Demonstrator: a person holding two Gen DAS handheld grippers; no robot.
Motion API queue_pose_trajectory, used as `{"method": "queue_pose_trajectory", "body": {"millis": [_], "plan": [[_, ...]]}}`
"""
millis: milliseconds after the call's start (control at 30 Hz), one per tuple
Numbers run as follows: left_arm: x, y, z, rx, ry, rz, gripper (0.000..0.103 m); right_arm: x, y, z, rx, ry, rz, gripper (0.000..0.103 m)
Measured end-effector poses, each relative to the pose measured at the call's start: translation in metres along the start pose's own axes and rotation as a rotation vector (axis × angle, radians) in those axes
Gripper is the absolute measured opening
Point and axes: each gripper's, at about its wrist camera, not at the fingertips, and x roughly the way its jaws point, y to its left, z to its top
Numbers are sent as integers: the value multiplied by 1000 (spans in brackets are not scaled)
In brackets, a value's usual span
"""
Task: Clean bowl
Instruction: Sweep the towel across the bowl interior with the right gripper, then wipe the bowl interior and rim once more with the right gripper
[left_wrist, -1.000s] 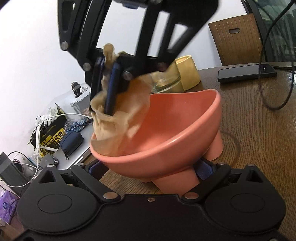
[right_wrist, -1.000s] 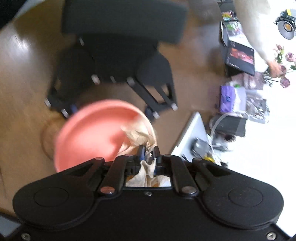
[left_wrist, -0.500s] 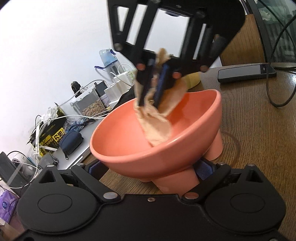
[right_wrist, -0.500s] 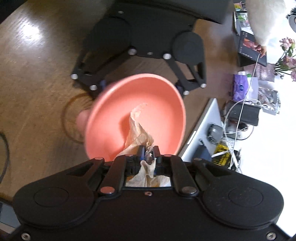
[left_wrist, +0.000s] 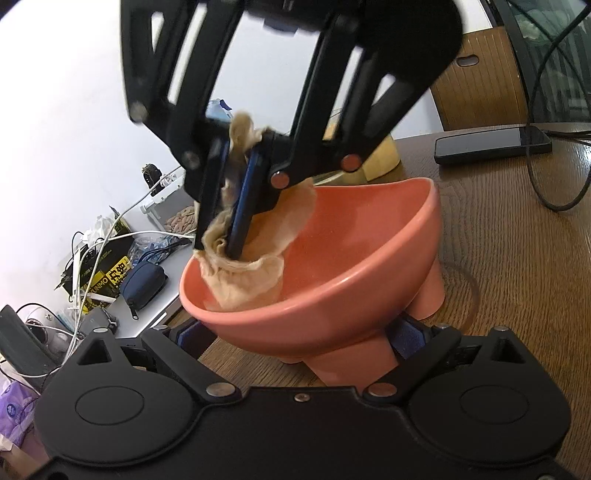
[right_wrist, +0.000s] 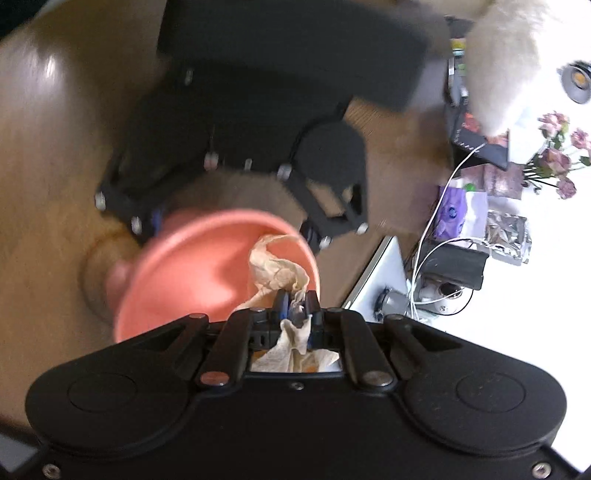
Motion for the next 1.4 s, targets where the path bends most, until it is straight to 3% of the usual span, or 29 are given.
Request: {"method": "queue_pose_trajectory", "body": {"millis": [200, 400, 567, 700, 867, 1000, 1200, 1400], "plan": [[0, 0, 0, -2, -4, 3, 96, 1, 13, -15, -68, 90, 56, 10], [-3, -7, -2, 2, -6, 7, 96, -11, 24, -15, -91, 133, 184, 10], [-6, -10, -2, 1, -6, 6, 96, -20, 31, -6, -105, 125, 236, 10], [-2, -2, -1, -2, -5, 3, 96, -30, 21, 12, -39, 44, 278, 10], [-2, -2, -1, -1, -5, 4, 96, -40, 1, 30, 6, -73, 201, 10], [-2, -2, -1, 1, -6, 6, 96, -33, -9, 30, -52, -65, 127, 10], [-4, -4, -1, 2, -6, 7, 96, -9, -12, 7, -172, 37, 19, 10], [-2, -3, 0, 3, -6, 7, 96, 1, -4, -23, -199, 156, 34, 10]]}}
